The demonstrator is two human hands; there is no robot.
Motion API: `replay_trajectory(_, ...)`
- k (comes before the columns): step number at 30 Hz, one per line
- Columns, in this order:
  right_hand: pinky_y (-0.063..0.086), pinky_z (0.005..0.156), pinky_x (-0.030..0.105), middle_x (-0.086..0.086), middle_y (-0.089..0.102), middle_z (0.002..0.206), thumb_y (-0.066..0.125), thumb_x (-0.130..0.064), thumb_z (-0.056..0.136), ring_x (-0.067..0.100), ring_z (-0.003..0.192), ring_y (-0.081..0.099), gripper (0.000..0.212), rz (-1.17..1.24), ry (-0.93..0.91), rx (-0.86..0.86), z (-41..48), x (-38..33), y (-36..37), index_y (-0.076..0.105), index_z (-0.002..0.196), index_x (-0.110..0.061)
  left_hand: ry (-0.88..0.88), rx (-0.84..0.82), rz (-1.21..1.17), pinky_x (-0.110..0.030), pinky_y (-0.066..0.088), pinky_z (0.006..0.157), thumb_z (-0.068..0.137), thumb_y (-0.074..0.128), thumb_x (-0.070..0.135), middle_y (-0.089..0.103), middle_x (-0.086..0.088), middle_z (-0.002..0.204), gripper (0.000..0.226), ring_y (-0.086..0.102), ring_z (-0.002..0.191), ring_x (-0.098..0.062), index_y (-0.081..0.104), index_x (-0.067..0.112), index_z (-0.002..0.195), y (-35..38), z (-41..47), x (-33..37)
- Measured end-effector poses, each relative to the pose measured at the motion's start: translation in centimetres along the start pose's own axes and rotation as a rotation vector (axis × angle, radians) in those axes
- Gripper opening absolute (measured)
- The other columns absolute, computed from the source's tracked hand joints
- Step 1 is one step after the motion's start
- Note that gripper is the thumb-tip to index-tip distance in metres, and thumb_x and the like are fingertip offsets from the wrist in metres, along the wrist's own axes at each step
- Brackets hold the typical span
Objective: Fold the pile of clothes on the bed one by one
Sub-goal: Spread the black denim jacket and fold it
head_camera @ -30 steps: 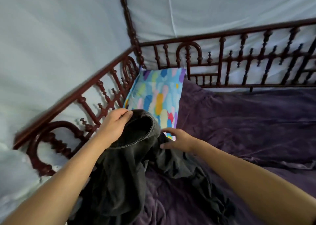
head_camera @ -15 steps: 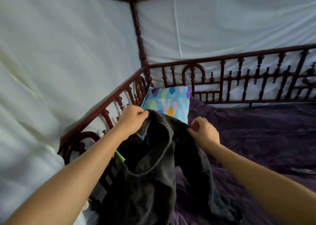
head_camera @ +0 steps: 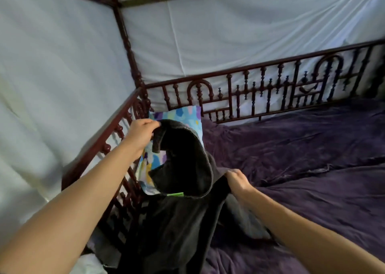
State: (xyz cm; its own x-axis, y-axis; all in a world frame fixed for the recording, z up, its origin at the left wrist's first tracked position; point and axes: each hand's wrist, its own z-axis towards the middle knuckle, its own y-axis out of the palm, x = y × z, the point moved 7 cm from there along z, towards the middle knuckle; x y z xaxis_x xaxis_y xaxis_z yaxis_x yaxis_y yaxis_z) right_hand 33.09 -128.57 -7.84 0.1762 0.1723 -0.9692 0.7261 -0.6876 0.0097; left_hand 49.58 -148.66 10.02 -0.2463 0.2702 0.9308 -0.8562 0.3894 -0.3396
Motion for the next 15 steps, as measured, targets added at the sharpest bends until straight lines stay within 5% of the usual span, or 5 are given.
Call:
replay_trajectory(3, 0.048, 0.043, 0.023, 0.008, 0.068, 0.059, 0.055, -0.014, 0.086, 0.02, 0.047, 0.064, 0.034, 0.323, 0.071, 0.143, 0.5, -4.1, -5.3, 0.073, 0.058, -0.007, -0.036, -0.112, -0.218, -0.022, 0.048, 0.051, 0.087, 0.056, 0.01, 0.062, -0.003, 0.055, 0.026, 0.061, 0.049, -0.013, 0.064, 0.013, 0.062, -0.7, 0.0, 1.7)
replay_trajectory(6, 0.057, 0.058, 0.033, 0.009, 0.072, 0.069, 0.067, -0.027, 0.081, 0.023, 0.061, 0.069, 0.029, 0.356, -0.014, 0.223, 1.5, -9.1, -8.5, 0.074, 0.06, -0.008, 0.072, -0.218, -0.246, -0.023, 0.043, 0.052, 0.087, 0.052, 0.011, 0.054, -0.006, 0.057, 0.03, 0.054, 0.051, -0.016, 0.059, 0.017, 0.059, 1.0, -0.3, 5.4)
replay_trajectory(10, 0.048, 0.069, 0.035, 0.0, 0.061, 0.073, 0.066, -0.036, 0.084, 0.019, 0.078, 0.058, 0.024, -0.446, -0.216, 0.478, 0.6, -10.8, -11.4, 0.063, 0.073, -0.014, 0.467, -0.119, 0.212, -0.035, 0.023, 0.056, 0.091, 0.049, 0.007, 0.031, -0.007, 0.058, 0.038, 0.034, 0.06, -0.017, 0.033, 0.012, 0.056, 4.6, -2.1, 9.4)
replay_trajectory(13, 0.045, 0.075, 0.032, -0.005, 0.059, 0.091, 0.071, -0.041, 0.08, 0.018, 0.089, 0.056, 0.023, -0.798, -0.264, 0.499, -2.0, -7.4, -11.2, 0.063, 0.096, -0.027, 0.489, -0.032, 0.306, -0.04, 0.026, 0.058, 0.093, 0.047, 0.011, 0.032, -0.007, 0.057, 0.041, 0.036, 0.06, -0.023, 0.026, 0.013, 0.057, 7.0, -3.2, 8.4)
replay_trajectory(15, 0.042, 0.067, 0.029, -0.01, 0.059, 0.078, 0.072, -0.034, 0.078, 0.016, 0.08, 0.056, 0.011, -0.866, -0.265, 0.372, -3.5, -4.4, -10.0, 0.062, 0.077, -0.029, 0.46, -0.013, 0.336, -0.038, 0.023, 0.057, 0.094, 0.045, 0.016, 0.033, -0.004, 0.056, 0.04, 0.034, 0.057, -0.023, 0.027, 0.012, 0.059, 8.5, -3.6, 7.9)
